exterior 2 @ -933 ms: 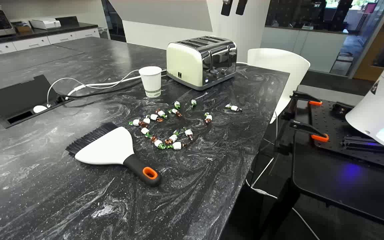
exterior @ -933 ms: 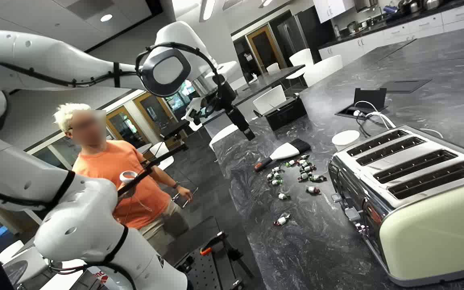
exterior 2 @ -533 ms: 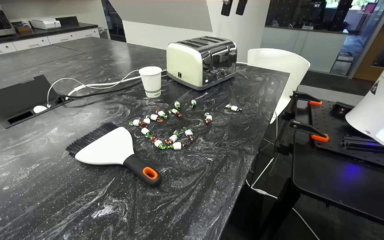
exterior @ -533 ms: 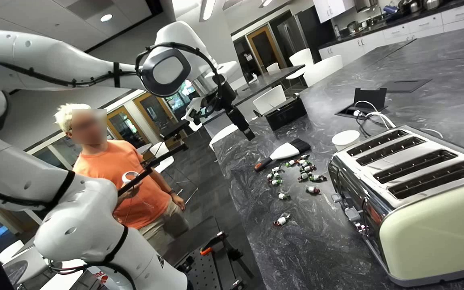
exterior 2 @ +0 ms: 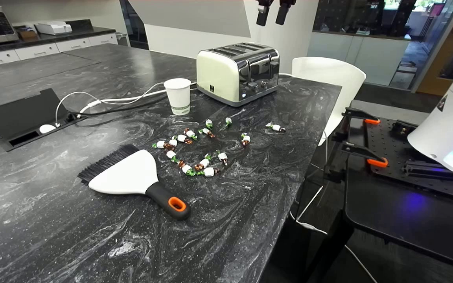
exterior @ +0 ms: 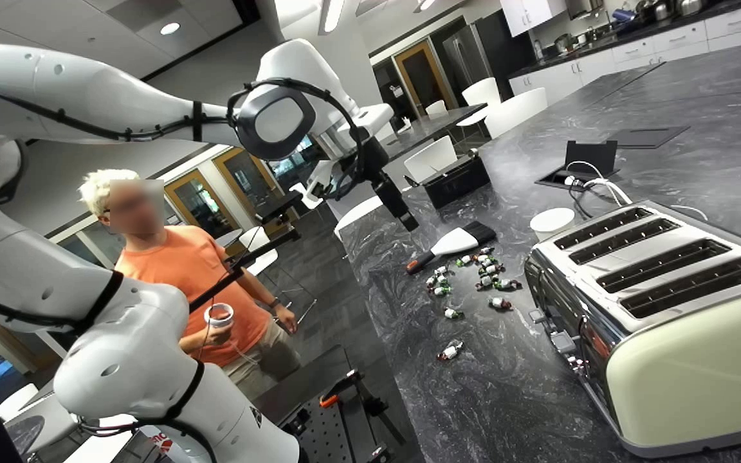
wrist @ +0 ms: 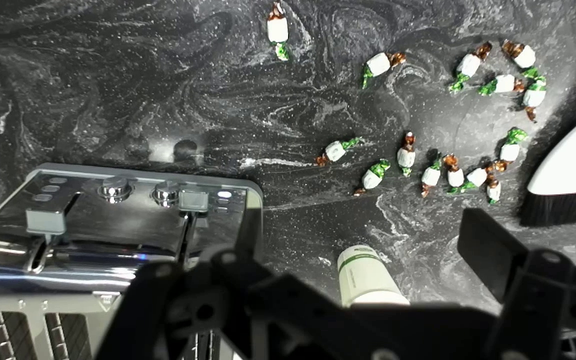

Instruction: Turn off the toaster

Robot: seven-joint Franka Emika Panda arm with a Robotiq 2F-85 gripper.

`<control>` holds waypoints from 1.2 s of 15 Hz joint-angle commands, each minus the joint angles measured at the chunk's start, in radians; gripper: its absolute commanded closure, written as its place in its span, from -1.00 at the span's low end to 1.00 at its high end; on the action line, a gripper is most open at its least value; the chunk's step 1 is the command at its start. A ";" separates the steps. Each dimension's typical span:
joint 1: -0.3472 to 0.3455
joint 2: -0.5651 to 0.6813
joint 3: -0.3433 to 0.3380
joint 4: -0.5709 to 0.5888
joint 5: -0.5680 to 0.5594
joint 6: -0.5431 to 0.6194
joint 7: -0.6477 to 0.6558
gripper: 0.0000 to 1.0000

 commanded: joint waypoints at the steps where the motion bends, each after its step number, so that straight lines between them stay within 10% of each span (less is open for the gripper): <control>1: -0.031 0.090 -0.012 -0.018 -0.007 0.153 0.036 -0.46; 10: -0.115 0.275 -0.051 -0.109 -0.106 0.510 0.237 0.93; 18: -0.067 0.271 -0.101 -0.200 0.221 0.477 0.157 1.00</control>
